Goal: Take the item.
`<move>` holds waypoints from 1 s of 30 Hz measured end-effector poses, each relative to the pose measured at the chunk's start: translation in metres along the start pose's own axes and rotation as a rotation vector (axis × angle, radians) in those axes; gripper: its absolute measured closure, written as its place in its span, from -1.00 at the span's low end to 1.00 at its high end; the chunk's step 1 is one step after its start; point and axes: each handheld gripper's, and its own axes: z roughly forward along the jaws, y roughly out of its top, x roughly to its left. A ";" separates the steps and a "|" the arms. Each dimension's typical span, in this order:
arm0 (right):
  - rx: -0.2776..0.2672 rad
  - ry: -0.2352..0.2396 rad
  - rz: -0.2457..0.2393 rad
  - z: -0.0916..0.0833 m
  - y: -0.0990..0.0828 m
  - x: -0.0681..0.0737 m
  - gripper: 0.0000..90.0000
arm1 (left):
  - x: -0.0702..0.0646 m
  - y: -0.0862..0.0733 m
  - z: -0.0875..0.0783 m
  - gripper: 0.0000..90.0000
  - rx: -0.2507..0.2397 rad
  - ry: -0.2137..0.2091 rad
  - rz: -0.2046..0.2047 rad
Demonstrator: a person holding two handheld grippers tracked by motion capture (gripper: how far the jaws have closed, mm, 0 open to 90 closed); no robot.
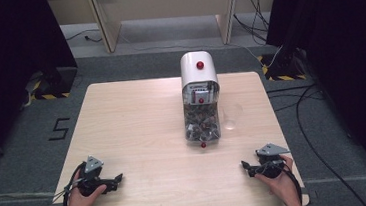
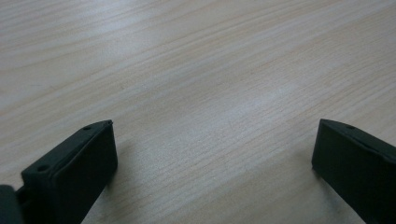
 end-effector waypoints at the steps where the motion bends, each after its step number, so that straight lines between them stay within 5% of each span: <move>1: 0.000 0.000 0.000 0.000 0.000 0.000 -0.39 | 0.000 0.000 0.000 -1.00 0.000 0.000 0.000; 30: -0.057 -0.013 -0.034 -0.005 0.009 0.007 -0.29 | 0.000 0.000 0.000 -1.00 0.000 0.000 0.000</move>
